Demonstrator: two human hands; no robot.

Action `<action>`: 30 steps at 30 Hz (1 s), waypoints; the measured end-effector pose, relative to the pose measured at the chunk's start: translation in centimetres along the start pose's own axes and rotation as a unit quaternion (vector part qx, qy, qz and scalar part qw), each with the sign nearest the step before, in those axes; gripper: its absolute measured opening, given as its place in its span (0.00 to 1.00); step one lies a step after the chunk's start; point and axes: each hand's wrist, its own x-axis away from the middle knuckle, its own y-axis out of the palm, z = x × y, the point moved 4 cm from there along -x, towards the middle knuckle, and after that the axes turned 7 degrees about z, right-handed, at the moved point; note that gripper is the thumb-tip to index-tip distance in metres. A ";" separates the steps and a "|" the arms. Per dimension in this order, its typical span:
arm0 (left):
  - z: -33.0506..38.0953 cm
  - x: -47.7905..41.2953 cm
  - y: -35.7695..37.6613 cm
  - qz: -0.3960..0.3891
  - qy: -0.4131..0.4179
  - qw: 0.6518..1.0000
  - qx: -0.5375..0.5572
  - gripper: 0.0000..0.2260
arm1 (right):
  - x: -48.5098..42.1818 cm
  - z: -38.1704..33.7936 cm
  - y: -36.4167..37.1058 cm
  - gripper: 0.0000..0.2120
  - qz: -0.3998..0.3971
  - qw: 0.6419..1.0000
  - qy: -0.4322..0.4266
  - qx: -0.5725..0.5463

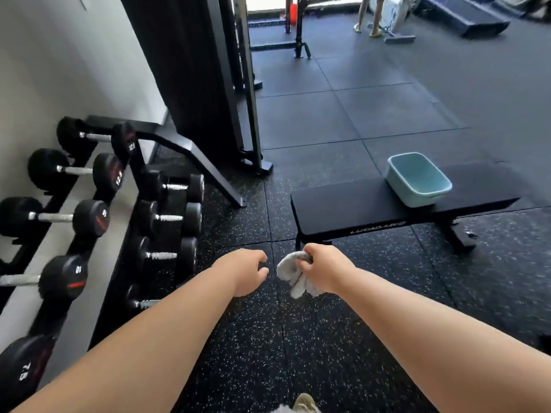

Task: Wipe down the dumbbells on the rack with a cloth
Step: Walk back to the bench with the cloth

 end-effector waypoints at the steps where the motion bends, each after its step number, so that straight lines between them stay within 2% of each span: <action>1: 1.0 -1.5 -0.4 -0.004 0.010 1.000 -0.003 0.21 | -0.8 1.1 -0.8 0.08 0.008 1.000 0.011 -0.008; 15: 12.3 -25.3 -5.3 -0.049 0.138 0.987 -0.064 0.21 | -11.8 14.9 -10.7 0.10 0.100 0.975 0.177 -0.085; 22: 19.8 -34.5 -8.1 -0.068 0.198 0.977 -0.035 0.20 | -16.1 20.3 -15.6 0.10 0.163 0.936 0.286 -0.121; 30: 27.1 -41.5 -8.2 -0.092 0.227 0.968 -0.048 0.20 | -17.7 27.5 -18.5 0.09 0.218 0.894 0.358 -0.158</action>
